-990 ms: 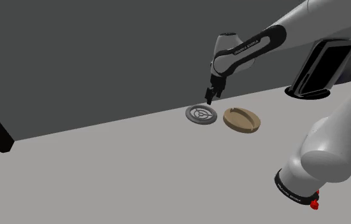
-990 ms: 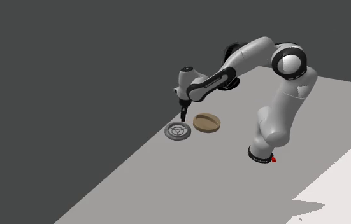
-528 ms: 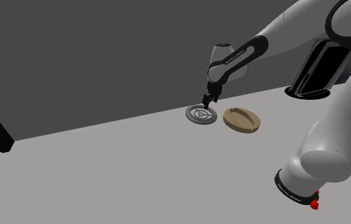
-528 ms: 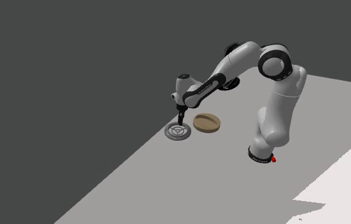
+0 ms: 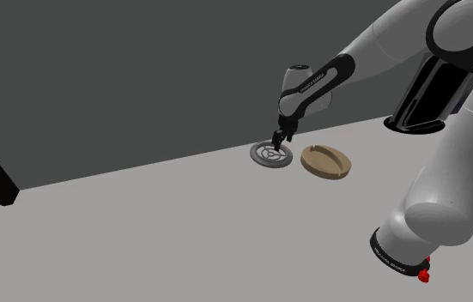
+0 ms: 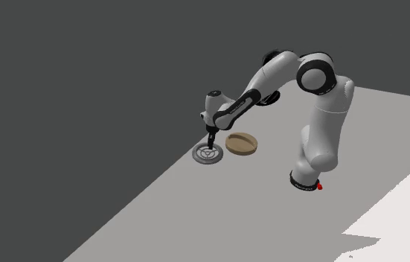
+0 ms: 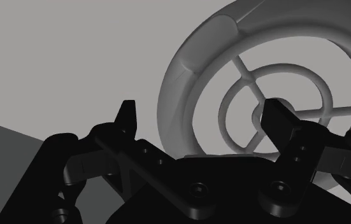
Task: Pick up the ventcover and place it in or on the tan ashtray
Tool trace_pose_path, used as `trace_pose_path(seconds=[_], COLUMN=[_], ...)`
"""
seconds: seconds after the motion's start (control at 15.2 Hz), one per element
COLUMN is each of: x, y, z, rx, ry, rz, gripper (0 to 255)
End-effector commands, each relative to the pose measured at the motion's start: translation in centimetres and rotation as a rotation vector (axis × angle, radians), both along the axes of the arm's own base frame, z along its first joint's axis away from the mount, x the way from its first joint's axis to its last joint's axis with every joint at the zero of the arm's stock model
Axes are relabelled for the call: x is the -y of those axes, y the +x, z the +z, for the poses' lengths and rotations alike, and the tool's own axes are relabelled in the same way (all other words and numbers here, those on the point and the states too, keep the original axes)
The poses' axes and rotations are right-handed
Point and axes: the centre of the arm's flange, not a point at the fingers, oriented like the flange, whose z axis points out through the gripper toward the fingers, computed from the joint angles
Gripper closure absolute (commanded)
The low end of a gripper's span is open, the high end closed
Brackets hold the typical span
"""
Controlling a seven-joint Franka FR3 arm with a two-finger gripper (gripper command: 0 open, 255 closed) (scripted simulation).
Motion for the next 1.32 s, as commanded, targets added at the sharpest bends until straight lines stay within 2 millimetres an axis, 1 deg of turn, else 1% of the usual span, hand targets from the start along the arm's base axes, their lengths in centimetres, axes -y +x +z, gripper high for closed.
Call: trace_pose_path(seconds=[0.0,0.07,0.13,0.73,1.25], x=[0.0,0.0,0.0,0.0,0.0], y=[0.0,0.0,0.0,0.0,0.0], z=[0.0,0.0,0.0,0.0,4.2], rx=[0.0,0.0,0.0,0.0,0.0], ry=[0.0,0.0,0.0,0.0,0.0], rz=[0.0,0.0,0.0,0.0,0.0], gripper=[0,0,255,255,255])
